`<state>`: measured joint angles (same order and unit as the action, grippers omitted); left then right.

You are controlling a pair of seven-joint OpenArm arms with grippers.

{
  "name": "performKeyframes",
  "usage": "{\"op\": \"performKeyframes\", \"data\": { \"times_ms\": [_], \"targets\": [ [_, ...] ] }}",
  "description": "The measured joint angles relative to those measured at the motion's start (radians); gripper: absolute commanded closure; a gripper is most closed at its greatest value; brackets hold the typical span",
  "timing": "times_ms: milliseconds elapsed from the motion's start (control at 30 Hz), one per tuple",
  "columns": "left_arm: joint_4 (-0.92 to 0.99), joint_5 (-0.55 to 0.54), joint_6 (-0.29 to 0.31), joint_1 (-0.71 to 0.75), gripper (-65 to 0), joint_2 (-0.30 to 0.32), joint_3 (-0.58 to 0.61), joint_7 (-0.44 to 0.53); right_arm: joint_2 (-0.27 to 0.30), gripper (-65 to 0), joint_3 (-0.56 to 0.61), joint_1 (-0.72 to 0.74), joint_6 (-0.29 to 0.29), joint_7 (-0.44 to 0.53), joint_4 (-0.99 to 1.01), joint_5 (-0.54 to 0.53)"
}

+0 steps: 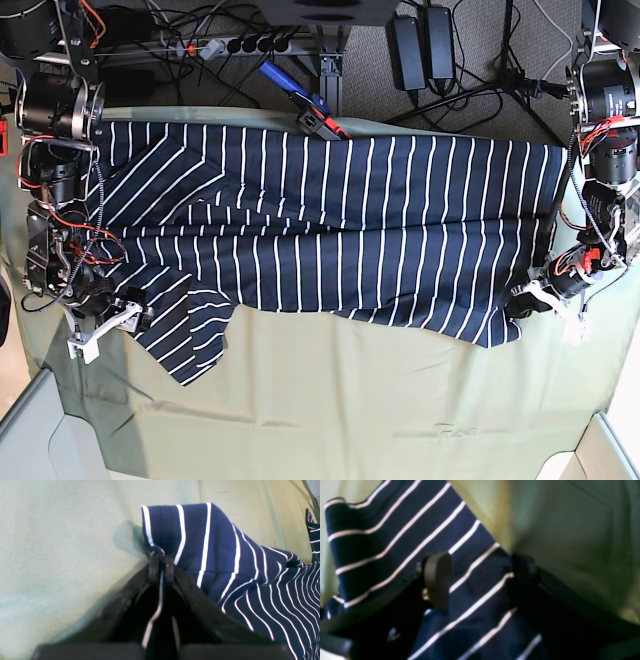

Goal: Fold the T-shirt properly
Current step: 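Lift the grasped layers with both grippers and fold them toward the collar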

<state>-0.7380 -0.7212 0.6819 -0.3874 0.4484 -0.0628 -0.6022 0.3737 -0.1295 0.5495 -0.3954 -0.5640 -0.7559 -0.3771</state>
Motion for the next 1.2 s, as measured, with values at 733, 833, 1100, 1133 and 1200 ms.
{"op": "performKeyframes", "data": {
  "times_ms": [733,833,1100,1133,1200],
  "targets": [
    [0.0,-0.002,0.0,0.0,0.0,0.0,0.0,0.0,-0.008,-38.1,0.004,-0.006,0.0,-0.141,-0.09,-0.084],
    [0.0,-0.002,0.0,0.0,0.0,0.0,0.0,0.0,-0.008,-38.1,0.004,-0.006,0.0,-0.14,-0.091,-0.087],
    [0.0,-0.002,0.0,0.0,0.0,0.0,0.0,0.0,-0.008,0.0,0.004,-0.006,0.0,-0.14,-0.091,-0.087],
    [0.0,-0.002,0.0,0.0,0.0,0.0,0.0,-0.001,-0.008,0.0,0.004,-0.006,0.0,-0.14,-0.091,-0.087],
    [0.0,-0.002,0.0,0.0,0.0,0.0,0.0,0.0,-0.008,0.0,0.004,-0.006,0.0,-0.14,-0.091,-0.087]
  ]
}}
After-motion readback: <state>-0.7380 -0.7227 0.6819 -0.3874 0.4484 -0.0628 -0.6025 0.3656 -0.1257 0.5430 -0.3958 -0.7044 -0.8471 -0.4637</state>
